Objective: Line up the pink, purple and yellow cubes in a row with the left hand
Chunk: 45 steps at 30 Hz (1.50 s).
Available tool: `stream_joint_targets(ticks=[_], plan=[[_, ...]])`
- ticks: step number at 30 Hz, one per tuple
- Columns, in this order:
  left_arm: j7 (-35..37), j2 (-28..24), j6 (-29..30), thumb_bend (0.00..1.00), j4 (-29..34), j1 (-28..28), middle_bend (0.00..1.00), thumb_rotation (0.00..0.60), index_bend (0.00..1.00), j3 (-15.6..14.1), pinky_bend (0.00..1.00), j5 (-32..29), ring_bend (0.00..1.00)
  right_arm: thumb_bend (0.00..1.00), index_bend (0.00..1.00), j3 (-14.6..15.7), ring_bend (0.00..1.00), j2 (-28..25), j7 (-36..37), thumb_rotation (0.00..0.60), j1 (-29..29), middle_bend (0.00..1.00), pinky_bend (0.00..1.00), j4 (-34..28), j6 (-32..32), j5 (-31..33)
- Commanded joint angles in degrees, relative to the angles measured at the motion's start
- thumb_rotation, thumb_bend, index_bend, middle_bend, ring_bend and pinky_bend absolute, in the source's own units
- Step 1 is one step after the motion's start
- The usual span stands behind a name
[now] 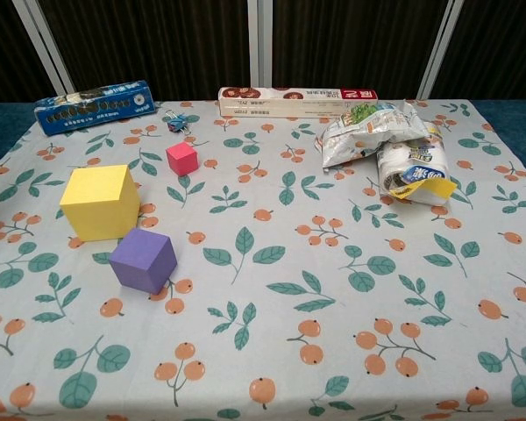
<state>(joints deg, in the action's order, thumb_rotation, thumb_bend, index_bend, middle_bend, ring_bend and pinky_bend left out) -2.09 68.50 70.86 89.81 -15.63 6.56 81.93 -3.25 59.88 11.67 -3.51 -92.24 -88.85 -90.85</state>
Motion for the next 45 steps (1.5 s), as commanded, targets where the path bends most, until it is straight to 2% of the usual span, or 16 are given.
stream_joint_targets(ticks=[1, 7, 12, 17, 23, 26, 31, 38, 40, 45], plan=[[3.7, 1.9, -7.0, 0.07, -3.0, -5.0, 0.22, 0.6, 0.25, 1.4, 0.15, -1.6, 0.16, 0.03, 0.09, 0.0, 0.01, -0.1, -0.1, 0.6, -0.1, 0.17, 0.11, -0.1, 0.1, 0.0], [3.9, 5.5, -14.3, 0.02, -4.7, -9.9, 0.22, 0.6, 0.23, 2.2, 0.15, -5.2, 0.16, 0.03, 0.09, -0.2, 0.01, -0.6, -0.7, 0.6, -0.3, 0.17, 0.12, -0.6, 0.3, 0.0], [-0.9, 9.2, -16.2, 0.0, -5.6, -12.4, 0.2, 0.6, 0.2, 2.9, 0.15, -8.8, 0.16, 0.03, 0.09, -0.1, 0.01, -0.8, -0.8, 0.6, -0.1, 0.17, 0.12, -0.7, 0.1, 0.1], [-6.5, 11.1, -18.6, 0.0, -3.6, -14.5, 0.18, 0.6, 0.19, 3.4, 0.15, -14.7, 0.16, 0.03, 0.09, -0.2, 0.01, -0.9, -0.5, 0.6, 0.1, 0.17, 0.12, -0.4, -0.1, 0.6], [-12.9, 12.5, -19.4, 0.0, -1.6, -16.6, 0.16, 0.6, 0.18, 3.3, 0.15, -20.9, 0.16, 0.03, 0.09, -0.2, 0.01, -1.0, 0.1, 0.6, 0.3, 0.17, 0.12, -0.1, 0.0, 0.9], [-13.6, 12.9, -20.8, 0.0, -0.5, -17.5, 0.16, 0.6, 0.18, 3.4, 0.15, -24.0, 0.16, 0.03, 0.09, -0.1, 0.01, -0.9, 0.4, 0.6, 0.4, 0.17, 0.12, 0.2, -0.1, 0.9], [-15.1, 13.6, -19.9, 0.0, 1.0, -18.5, 0.16, 0.6, 0.18, 3.2, 0.15, -25.6, 0.16, 0.03, 0.09, -0.1, 0.01, -0.8, 0.7, 0.6, 0.4, 0.17, 0.12, 0.4, 0.1, 1.1], [-19.0, 16.1, -19.6, 0.0, -0.9, -20.8, 0.17, 0.6, 0.18, 3.0, 0.15, -31.1, 0.16, 0.03, 0.09, -0.1, 0.01, -0.8, 1.2, 0.6, 0.5, 0.17, 0.11, 0.8, 0.0, 1.3], [-20.3, 16.8, -19.2, 0.0, -1.7, -21.4, 0.19, 0.6, 0.19, 3.0, 0.16, -33.1, 0.17, 0.03, 0.09, -0.1, 0.01, -0.8, 1.4, 0.6, 0.6, 0.17, 0.12, 1.0, 0.0, 1.3], [-20.7, 18.0, -17.9, 0.02, -3.1, -21.8, 0.39, 0.6, 0.37, 2.9, 0.22, -34.2, 0.35, 0.03, 0.09, 0.0, 0.01, -0.7, 1.7, 0.6, 0.7, 0.17, 0.12, 1.3, -0.2, 1.3]])
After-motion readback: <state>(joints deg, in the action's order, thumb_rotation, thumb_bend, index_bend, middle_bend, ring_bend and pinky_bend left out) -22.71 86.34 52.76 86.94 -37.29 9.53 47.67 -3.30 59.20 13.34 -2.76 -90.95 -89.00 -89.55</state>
